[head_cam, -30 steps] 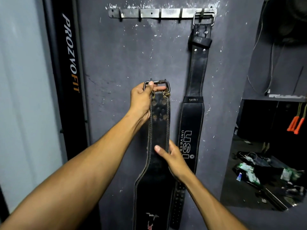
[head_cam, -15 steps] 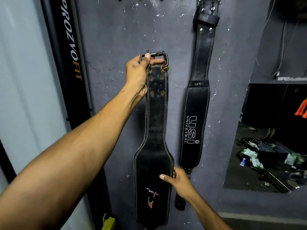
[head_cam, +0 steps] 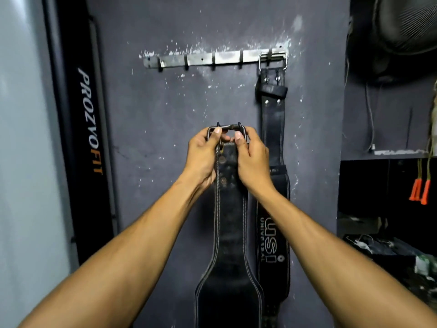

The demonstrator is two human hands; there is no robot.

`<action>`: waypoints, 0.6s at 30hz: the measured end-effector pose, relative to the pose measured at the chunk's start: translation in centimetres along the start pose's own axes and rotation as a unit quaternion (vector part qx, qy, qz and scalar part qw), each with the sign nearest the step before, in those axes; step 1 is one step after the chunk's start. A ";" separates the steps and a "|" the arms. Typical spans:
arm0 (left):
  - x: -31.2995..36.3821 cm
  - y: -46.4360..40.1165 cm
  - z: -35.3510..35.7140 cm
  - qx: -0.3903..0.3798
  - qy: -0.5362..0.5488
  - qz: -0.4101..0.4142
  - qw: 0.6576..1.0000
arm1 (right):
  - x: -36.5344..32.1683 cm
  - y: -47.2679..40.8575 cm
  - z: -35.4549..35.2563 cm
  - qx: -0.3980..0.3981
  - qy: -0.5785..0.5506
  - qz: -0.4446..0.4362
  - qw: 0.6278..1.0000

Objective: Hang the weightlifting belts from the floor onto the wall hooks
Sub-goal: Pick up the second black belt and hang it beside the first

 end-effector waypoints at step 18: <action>4.2 -18.0 6.5 0.085 -0.338 0.242 0.905 | 0.5 -21.0 -0.8 0.103 0.052 -0.099 0.988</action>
Point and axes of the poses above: each hand's wrist, its own y-axis away from the middle knuckle, its own z-axis out of the palm, x = y × z, the point moved 6 cm from there along -y, towards the middle knuckle, and after that the axes turned 2 degrees about y, right-handed, at the moved point
